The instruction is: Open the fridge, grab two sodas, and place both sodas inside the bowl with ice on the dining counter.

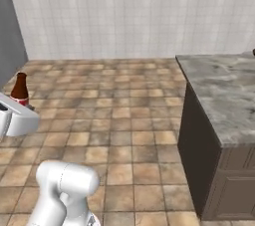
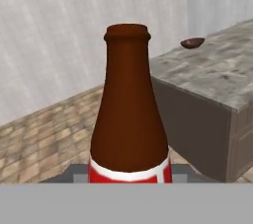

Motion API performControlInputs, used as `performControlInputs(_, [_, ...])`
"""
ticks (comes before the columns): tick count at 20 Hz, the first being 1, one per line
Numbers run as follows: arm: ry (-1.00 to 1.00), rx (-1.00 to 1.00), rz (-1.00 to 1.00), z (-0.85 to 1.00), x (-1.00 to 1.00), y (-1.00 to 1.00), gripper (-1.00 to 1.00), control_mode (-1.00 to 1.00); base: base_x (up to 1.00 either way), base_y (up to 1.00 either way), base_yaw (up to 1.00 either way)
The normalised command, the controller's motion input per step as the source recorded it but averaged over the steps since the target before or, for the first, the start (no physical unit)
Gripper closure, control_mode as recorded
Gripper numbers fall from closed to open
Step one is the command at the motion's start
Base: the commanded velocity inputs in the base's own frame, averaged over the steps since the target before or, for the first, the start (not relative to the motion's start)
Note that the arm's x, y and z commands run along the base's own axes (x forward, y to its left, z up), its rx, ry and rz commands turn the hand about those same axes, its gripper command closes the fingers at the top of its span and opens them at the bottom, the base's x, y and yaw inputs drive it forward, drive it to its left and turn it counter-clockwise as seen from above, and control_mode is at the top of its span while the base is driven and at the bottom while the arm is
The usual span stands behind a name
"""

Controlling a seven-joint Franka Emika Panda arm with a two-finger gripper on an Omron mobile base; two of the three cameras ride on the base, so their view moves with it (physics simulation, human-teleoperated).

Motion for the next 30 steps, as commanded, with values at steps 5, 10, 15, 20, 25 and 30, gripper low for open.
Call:
performControlInputs(5, [0.0,0.0,0.0,0.0,0.0,0.0,1.0,1.0,0.86,0.16,-0.41])
performControlInputs(10, [0.0,0.0,0.0,0.0,0.0,0.0,1.0,1.0,0.78,0.29,-0.45])
performControlInputs(15, [0.0,0.0,0.0,0.0,0.0,0.0,1.0,1.0,0.76,0.41,-0.45])
performControlInputs(20, [0.0,0.0,0.0,0.0,0.0,0.0,1.0,1.0,0.74,0.53,-0.45])
performControlInputs(25, [0.0,0.0,0.0,0.0,0.0,0.0,1.0,1.0,0.76,0.62,-0.46])
performControlInputs(30, [0.0,0.0,0.0,0.0,0.0,0.0,1.0,1.0,0.81,0.7,-0.44])
